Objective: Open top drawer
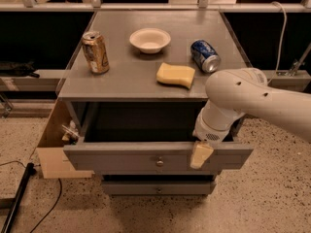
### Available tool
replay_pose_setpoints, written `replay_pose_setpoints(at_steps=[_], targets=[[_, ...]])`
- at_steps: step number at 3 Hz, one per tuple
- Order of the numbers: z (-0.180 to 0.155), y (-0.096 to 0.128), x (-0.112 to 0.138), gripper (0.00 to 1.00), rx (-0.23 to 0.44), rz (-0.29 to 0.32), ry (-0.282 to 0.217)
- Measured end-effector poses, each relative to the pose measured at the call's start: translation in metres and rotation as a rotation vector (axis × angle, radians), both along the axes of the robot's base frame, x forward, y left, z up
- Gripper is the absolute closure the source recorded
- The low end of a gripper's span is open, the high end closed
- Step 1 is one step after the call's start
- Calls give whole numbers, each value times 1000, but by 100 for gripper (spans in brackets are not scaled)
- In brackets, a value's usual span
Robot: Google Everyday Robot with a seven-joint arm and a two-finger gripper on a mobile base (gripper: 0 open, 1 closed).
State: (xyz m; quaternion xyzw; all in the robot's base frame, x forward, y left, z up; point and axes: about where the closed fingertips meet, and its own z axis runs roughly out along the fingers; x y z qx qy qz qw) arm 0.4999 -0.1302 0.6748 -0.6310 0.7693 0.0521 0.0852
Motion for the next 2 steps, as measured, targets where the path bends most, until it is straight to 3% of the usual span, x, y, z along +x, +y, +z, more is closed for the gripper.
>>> replay_pose_setpoints(at_steps=[2], targets=[[-8,3,-1,0,3,-6,11]])
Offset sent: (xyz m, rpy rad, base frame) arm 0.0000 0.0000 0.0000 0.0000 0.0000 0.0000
